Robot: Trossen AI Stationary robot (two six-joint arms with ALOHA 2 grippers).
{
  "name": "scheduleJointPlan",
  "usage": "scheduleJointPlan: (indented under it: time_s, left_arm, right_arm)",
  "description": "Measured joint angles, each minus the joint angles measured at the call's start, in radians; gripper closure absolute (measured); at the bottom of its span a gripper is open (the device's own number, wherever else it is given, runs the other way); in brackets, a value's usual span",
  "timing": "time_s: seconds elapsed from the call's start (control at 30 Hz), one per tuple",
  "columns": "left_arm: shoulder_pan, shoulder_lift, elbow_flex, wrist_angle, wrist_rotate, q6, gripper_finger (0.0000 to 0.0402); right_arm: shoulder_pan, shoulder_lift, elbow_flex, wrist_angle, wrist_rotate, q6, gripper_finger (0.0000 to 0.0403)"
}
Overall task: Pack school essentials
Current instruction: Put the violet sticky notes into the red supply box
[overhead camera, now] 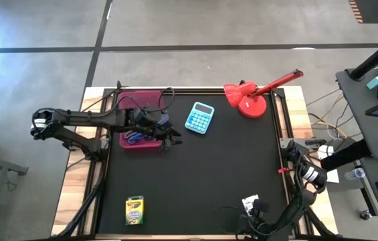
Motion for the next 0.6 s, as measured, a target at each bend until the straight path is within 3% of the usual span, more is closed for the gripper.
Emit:
scheduleJointPlan:
  time_s: [0.33, 0.6]
  left_arm:
    - [0.000, 0.000, 0.000, 0.000, -0.002, 0.000, 0.0240]
    - [0.001, 0.000, 0.000, 0.018, -0.003, 0.000, 0.0240]
  right_arm:
    - [0.000, -0.001, 0.000, -0.067, -0.003, 0.092, 0.0248]
    - [0.000, -0.001, 0.000, -0.065, -0.003, 0.137, 0.0304]
